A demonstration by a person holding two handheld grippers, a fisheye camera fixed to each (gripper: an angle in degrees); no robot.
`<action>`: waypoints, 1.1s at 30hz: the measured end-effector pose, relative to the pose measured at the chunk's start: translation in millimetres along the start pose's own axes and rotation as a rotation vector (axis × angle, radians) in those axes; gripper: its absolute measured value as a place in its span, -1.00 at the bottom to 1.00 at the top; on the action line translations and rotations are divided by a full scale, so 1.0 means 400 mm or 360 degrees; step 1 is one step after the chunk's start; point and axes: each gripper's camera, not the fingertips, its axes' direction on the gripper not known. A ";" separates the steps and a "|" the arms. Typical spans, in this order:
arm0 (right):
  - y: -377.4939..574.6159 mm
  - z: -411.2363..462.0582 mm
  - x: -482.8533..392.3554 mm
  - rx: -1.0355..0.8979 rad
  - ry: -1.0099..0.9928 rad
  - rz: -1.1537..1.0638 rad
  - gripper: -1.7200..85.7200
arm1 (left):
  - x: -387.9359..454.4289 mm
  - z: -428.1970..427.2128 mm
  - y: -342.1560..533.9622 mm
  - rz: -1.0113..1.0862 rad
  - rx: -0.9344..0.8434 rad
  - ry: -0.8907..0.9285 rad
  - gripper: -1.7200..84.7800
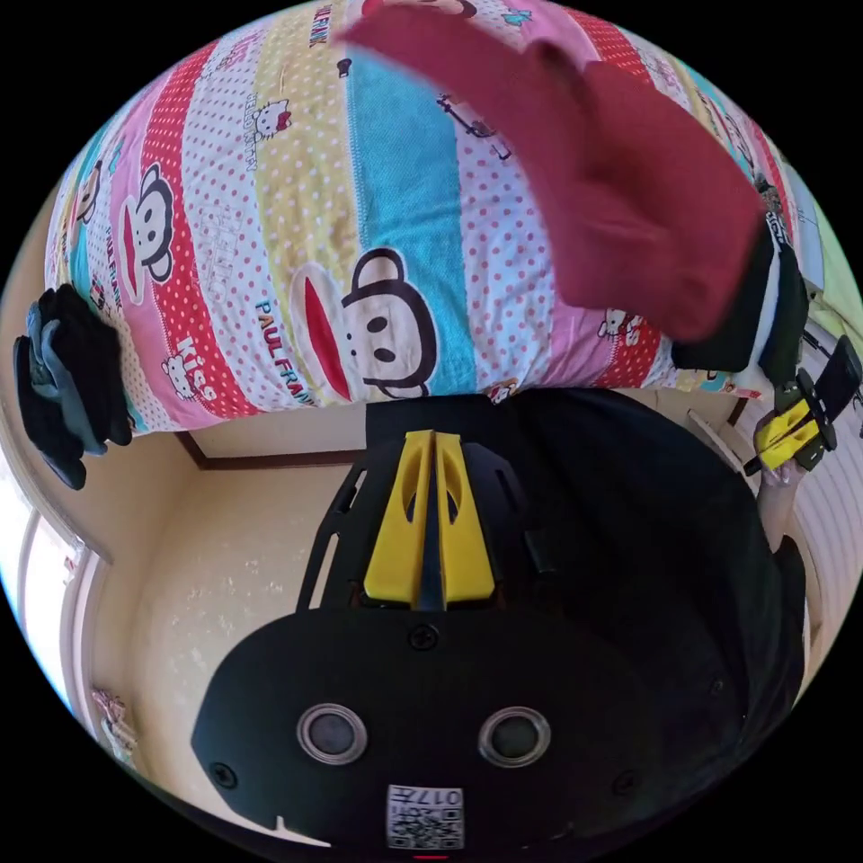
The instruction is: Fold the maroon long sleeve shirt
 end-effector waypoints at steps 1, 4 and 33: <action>0.017 0.007 0.011 0.0008 0.0003 0.0039 -0.94 | 0.003 0.017 -0.010 -0.0006 -0.0050 -0.0041 -0.98; 0.086 -0.005 0.050 0.0116 0.0089 0.0205 -0.92 | 0.012 0.040 -0.044 -0.0007 -0.0149 -0.0154 -0.97; 0.255 0.134 0.142 -0.0763 0.0825 0.0856 -0.93 | 0.046 -0.254 -0.404 -0.0089 0.0495 -0.0169 -0.92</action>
